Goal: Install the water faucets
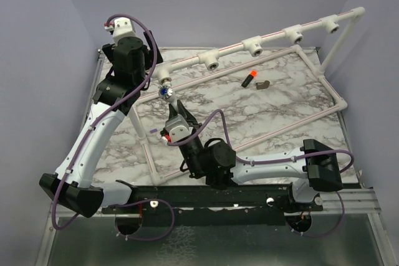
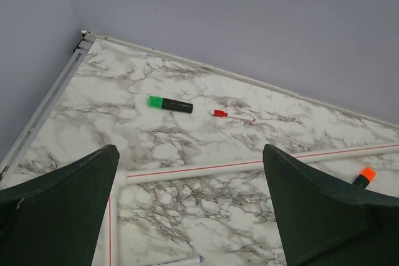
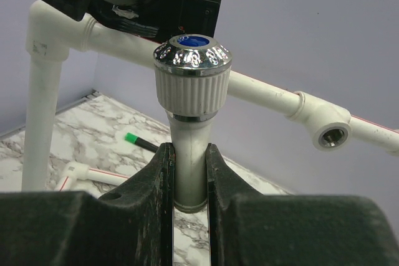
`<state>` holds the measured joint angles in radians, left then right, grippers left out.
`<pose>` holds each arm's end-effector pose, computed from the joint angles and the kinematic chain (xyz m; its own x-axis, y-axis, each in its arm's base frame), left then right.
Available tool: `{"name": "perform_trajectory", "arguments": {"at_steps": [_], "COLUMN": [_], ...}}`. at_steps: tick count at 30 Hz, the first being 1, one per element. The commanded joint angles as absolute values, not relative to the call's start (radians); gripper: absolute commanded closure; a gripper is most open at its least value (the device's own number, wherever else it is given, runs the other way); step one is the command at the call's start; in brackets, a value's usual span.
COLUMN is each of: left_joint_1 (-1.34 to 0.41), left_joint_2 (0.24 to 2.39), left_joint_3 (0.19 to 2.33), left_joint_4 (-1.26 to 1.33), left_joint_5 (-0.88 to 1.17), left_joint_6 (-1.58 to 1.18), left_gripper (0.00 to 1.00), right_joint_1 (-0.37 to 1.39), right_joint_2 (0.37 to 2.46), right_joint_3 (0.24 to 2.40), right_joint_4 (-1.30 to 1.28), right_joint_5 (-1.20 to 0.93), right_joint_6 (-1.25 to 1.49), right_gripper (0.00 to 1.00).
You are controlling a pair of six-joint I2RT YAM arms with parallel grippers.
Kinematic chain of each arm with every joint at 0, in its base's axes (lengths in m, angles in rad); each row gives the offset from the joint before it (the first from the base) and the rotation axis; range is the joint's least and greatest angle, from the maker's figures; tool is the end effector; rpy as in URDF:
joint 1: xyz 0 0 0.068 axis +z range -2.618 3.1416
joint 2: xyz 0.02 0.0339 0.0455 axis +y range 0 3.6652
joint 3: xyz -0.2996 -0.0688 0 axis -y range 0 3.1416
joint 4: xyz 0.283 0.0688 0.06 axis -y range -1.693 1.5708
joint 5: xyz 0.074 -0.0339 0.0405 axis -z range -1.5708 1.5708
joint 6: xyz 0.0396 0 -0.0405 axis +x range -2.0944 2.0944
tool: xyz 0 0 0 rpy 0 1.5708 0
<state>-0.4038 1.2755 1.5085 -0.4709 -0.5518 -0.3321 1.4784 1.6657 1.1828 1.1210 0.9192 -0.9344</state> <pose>0.2831 -0.0984 0.4985 -0.1612 -0.2330 -0.9590 -0.1972 0.9597 -0.2001 0.0688 0.4010 0.3919 0.4709 -0.2040 -0.8583 -0.2797 0.8882 -0.3645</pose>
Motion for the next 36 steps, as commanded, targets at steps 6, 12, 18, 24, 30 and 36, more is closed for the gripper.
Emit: {"name": "perform_trajectory", "arguments": {"at_steps": [6,12,18,24,30,36], "left_joint_1": [-0.443,-0.458,-0.477,-0.505,-0.535,-0.578], "left_joint_2": [1.254,1.24,1.226,1.203,1.184,1.166], "left_joint_3": [1.49,1.489,1.495,1.501,1.519,1.535], "left_joint_4": [-0.538,-0.548,-0.566,-0.606,-0.672,-0.755], "left_joint_5": [-0.545,-0.589,-0.728,-0.849,-0.941,-1.074], "left_joint_6": [-0.326,-0.371,-0.456,-0.533,-0.633,-0.748], "left_gripper": [0.01,0.01,0.01,0.01,0.01,0.01], "right_joint_1": [1.47,1.47,1.47,1.47,1.47,1.47], "right_joint_2": [1.711,1.723,1.714,1.707,1.746,1.776], "right_joint_3": [1.246,1.235,1.228,1.232,1.273,1.296], "right_joint_4": [1.125,1.228,1.271,1.285,1.356,1.435], "right_joint_5": [0.981,1.02,1.057,1.113,1.197,1.292], "right_joint_6": [-0.822,-0.78,-0.661,-0.515,-0.46,-0.391], "right_gripper": [0.99,0.99,0.99,0.99,1.0,1.0]}}
